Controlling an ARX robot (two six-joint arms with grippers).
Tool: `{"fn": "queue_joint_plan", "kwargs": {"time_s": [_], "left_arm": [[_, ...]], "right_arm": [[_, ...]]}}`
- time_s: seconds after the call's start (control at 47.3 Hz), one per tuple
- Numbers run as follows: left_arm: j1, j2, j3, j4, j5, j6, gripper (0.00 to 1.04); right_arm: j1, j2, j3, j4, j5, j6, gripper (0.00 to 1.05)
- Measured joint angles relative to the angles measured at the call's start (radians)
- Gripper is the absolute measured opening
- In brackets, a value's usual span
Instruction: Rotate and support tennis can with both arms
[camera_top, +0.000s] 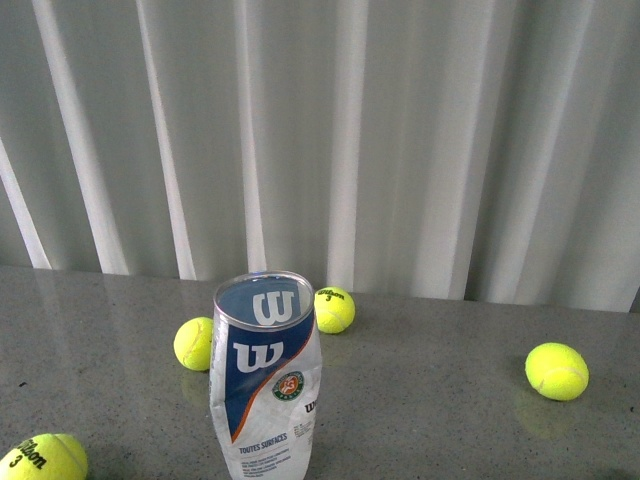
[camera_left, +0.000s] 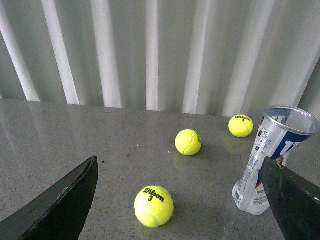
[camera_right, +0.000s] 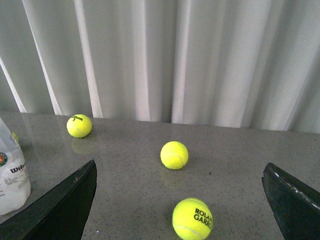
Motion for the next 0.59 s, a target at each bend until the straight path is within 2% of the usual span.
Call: {"fn": "queue_joint_plan", "kwargs": {"time_s": [0.592], "left_arm": [[0.0,0.0,0.0,0.0,0.0,0.0,0.98]], "right_arm": [[0.0,0.0,0.0,0.0,0.0,0.0,0.98]]}}
